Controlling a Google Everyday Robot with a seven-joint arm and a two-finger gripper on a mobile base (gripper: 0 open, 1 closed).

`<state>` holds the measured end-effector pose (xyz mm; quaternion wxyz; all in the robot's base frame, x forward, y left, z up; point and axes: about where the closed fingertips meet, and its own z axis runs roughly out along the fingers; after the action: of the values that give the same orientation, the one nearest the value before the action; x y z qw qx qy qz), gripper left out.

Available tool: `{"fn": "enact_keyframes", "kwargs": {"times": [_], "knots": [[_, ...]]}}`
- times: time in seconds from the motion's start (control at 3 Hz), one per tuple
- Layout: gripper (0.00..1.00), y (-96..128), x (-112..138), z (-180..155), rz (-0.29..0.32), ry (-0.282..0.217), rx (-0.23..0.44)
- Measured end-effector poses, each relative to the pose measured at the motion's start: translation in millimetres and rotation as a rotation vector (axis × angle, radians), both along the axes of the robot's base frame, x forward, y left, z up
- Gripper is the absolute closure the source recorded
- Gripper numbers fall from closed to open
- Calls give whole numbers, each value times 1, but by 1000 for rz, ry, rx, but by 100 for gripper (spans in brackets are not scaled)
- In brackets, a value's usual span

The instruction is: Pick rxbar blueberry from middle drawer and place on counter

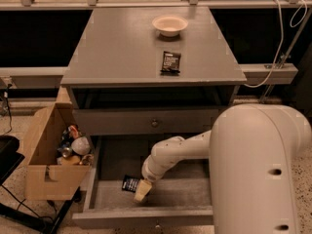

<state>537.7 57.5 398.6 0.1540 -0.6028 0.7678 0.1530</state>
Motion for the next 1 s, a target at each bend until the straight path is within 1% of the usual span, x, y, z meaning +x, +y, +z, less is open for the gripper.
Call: {"fn": "enact_keyframes", "kwargs": {"times": [0.33, 0.67, 1.0], "knots": [[0, 12, 1, -25, -13, 15, 30], [14, 17, 1, -41, -2, -11, 75], [37, 14, 2, -50, 13, -34, 94]]}}
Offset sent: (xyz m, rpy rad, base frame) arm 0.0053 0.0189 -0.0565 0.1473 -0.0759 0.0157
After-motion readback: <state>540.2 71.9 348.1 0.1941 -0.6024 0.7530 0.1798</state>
